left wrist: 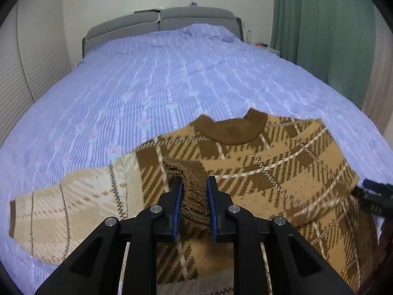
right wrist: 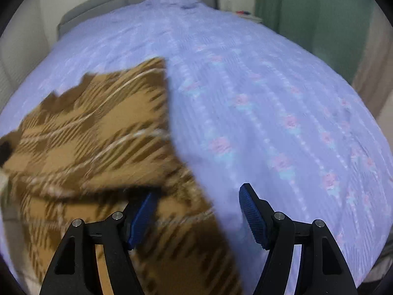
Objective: Fold small clothes
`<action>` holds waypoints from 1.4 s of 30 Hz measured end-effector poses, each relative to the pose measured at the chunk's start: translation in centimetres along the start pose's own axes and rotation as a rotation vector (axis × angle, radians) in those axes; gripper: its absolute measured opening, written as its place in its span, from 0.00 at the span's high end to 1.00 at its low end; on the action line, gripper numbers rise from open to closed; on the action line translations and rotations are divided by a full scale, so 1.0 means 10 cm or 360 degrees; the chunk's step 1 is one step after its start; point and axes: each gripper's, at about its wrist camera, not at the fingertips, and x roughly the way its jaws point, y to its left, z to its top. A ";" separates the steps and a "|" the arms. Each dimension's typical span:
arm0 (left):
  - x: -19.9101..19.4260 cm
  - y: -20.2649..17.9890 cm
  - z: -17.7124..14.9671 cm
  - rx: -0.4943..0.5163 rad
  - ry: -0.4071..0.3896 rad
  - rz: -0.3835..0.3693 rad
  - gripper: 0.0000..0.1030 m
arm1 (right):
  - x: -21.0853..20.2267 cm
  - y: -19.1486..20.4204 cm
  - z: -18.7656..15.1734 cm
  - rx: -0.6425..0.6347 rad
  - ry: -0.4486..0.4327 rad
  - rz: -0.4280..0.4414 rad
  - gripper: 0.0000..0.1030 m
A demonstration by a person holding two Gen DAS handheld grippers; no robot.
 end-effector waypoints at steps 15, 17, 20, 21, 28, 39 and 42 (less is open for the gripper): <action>0.35 -0.25 -0.29 0.0163 0.0118 0.0126 0.81 | 0.14 -0.43 0.01 0.0187 -0.0054 0.0105 0.33; 0.35 -0.24 -0.28 0.0155 0.0129 0.0119 0.81 | 0.10 -0.40 -0.01 0.0165 -0.0044 0.0086 0.32; 0.33 -0.19 -0.28 0.0107 0.0164 0.0090 0.79 | 0.05 -0.33 -0.08 0.0071 -0.0019 0.0002 0.32; 0.32 -0.17 -0.27 0.0088 0.0175 0.0077 0.77 | 0.02 -0.32 -0.09 0.0061 -0.0017 -0.0014 0.32; -0.21 0.21 -0.20 -0.0208 0.0096 0.0022 0.40 | -0.50 -0.24 -0.28 0.0071 -0.0106 -0.0096 0.32; -1.34 1.14 -0.69 -0.0335 -0.0040 0.0134 0.33 | -1.50 0.57 -0.34 -0.0145 -0.0343 0.0166 0.31; -1.49 1.48 -0.90 -0.0378 -0.0056 0.0195 0.32 | -1.61 0.89 -0.40 -0.0198 -0.0355 0.0251 0.31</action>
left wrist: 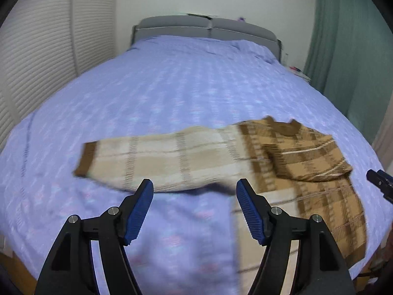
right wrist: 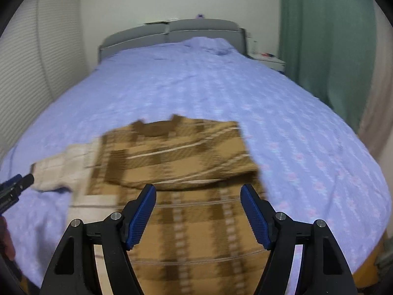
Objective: Fold small clothes
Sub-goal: 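Grasp the cream sleeve cuff with the left tool and lift it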
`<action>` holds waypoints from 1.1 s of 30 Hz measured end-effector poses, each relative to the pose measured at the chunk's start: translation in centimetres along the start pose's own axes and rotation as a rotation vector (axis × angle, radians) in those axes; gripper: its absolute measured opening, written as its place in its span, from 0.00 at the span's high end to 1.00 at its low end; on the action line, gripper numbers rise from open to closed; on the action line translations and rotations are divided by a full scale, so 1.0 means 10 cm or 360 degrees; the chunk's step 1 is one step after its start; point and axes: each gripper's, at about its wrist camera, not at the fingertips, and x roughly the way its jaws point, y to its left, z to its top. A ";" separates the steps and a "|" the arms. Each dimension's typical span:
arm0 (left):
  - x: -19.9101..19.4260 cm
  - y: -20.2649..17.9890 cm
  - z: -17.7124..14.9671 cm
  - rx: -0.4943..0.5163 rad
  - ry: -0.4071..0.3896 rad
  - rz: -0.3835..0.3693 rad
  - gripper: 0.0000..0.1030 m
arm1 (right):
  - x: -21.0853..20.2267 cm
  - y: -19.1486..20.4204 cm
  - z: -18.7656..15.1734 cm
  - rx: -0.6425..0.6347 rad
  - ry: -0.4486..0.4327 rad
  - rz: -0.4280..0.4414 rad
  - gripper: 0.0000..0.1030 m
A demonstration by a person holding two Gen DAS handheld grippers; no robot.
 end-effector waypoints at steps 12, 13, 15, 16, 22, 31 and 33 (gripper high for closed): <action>0.22 1.48 -0.24 -0.0319 0.0037 0.0108 0.32 | 0.13 1.54 -0.14 -0.0294 -0.0031 0.0183 0.31; 0.28 1.55 -0.23 -0.0326 0.0055 0.0110 0.33 | 0.19 1.68 -0.13 -0.0308 -0.0022 0.0197 0.31; 0.35 1.65 -0.21 -0.0347 0.0069 0.0063 0.33 | 0.28 1.88 -0.13 -0.0337 -0.0006 0.0244 0.31; 0.41 1.67 -0.20 -0.0365 0.0086 0.0038 0.33 | 0.33 1.99 -0.12 -0.0338 0.0012 0.0272 0.31; 0.71 1.85 -0.16 -0.0485 0.0138 -0.0100 0.47 | 0.71 2.57 -0.07 -0.0345 0.0116 0.0390 0.31; 1.23 2.06 -0.21 -0.0751 0.0225 -0.0223 0.64 | 1.02 3.04 -0.04 -0.0438 0.0187 0.0420 0.31; 1.31 2.11 -0.20 -0.0825 0.0217 -0.0252 0.64 | 1.05 3.04 -0.04 -0.0440 0.0203 0.0420 0.31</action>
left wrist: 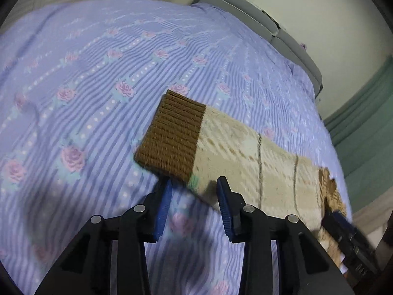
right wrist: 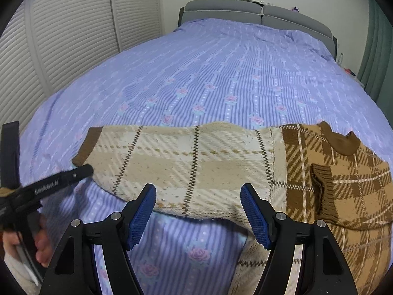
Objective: Fold small clothes
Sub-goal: 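Grasp the cream sleeve cuff with the left tool and lift it, then fold the cream sleeve across the sweater body with the left tool and release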
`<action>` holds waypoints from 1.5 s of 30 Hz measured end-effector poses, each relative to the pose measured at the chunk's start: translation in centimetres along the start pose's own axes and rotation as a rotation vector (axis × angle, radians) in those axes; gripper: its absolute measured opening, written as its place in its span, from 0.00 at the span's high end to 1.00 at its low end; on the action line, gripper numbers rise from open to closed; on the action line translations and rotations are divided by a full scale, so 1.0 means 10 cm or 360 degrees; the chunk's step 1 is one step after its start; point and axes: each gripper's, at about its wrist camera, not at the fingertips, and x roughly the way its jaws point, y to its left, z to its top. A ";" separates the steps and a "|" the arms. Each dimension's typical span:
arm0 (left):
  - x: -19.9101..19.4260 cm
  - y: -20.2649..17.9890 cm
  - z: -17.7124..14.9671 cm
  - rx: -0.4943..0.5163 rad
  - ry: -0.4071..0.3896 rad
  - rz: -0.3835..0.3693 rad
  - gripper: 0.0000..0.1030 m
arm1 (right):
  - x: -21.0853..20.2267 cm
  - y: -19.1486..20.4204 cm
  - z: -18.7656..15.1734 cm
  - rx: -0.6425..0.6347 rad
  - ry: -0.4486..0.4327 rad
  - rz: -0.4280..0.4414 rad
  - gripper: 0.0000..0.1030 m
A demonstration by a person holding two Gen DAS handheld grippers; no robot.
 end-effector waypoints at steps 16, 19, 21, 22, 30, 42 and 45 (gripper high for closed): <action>-0.63 -1.30 0.16 0.0603 -0.0290 0.0183 0.89 | -0.41 -0.84 -0.19 0.0132 -0.0033 -0.0162 0.31; -0.85 -1.91 0.10 0.0805 -0.0375 0.0139 0.89 | -0.72 -1.16 -0.31 0.0218 -0.0107 -0.0208 0.31; -0.90 -2.35 0.05 0.0914 -0.0387 0.0075 0.89 | -0.90 -1.38 -0.41 0.0296 -0.0143 -0.0226 0.31; -0.90 -2.60 0.01 0.0973 -0.0384 0.0032 0.89 | -0.97 -1.47 -0.45 0.0322 -0.0152 -0.0234 0.31; -0.51 -4.09 -0.38 0.1274 -0.0256 -0.0180 0.90 | -1.45 -2.36 -0.75 0.0481 -0.0216 -0.0405 0.31; 0.65 -5.10 -1.35 0.1431 0.0150 -0.0209 0.90 | -1.67 -3.62 -1.04 0.0685 -0.0200 -0.0610 0.31; 0.88 -5.18 -1.61 0.1489 0.0228 -0.0183 0.90 | -1.67 -3.81 -1.16 0.0743 -0.0181 -0.0637 0.31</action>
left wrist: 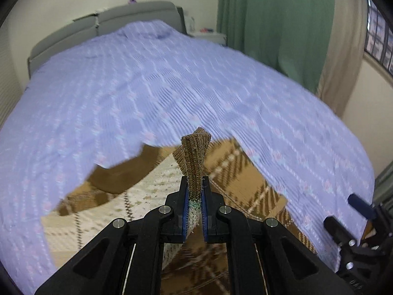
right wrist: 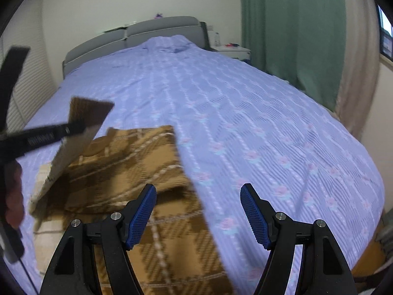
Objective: Fold small clothes
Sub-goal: 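Fold the cream sleeve across the sweater body with the left tool and release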
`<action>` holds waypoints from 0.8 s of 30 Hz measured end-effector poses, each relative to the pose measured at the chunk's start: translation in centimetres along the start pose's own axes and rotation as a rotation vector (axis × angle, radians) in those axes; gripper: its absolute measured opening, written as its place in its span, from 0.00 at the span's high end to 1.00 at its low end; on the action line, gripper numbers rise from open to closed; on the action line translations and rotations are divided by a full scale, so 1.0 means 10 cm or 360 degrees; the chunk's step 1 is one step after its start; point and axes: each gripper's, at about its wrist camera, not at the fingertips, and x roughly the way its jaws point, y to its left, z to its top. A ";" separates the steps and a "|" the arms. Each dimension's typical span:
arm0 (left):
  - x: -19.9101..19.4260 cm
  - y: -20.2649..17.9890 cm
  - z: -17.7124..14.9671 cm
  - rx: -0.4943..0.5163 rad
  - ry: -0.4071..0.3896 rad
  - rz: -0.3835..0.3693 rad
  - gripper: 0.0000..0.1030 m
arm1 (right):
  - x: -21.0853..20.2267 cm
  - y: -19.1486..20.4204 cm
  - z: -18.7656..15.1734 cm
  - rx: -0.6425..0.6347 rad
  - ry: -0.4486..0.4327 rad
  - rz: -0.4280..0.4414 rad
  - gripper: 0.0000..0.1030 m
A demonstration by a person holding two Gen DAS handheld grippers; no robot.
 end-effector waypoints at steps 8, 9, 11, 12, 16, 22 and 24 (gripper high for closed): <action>0.41 -0.19 -0.18 0.0045 0.0138 -0.0005 0.75 | 0.18 -0.28 -0.11 0.0076 0.0075 -0.0033 0.31; 0.38 -0.18 -0.19 0.0048 0.0130 -0.0013 0.69 | 0.18 -0.28 -0.12 0.0077 0.0076 -0.0032 0.31; 0.20 -0.15 -0.21 0.0064 0.0043 0.0001 0.41 | 0.18 -0.27 -0.12 0.0079 0.0078 -0.0022 0.31; 0.05 -0.12 -0.23 0.0078 -0.0035 0.0015 0.39 | 0.17 -0.25 -0.12 0.0076 0.0072 -0.0016 0.31; -0.44 0.05 -0.39 0.0181 -0.0226 0.0135 0.32 | 0.17 -0.11 -0.06 0.0047 0.0048 0.0031 0.31; -0.95 0.76 -1.10 0.0157 -0.0275 0.0302 0.32 | 0.20 0.31 -0.03 -0.0108 0.0026 0.0133 0.31; -1.03 1.01 -1.40 0.0075 -0.0241 0.0350 0.32 | 0.25 0.44 -0.04 -0.0142 0.0029 0.0153 0.31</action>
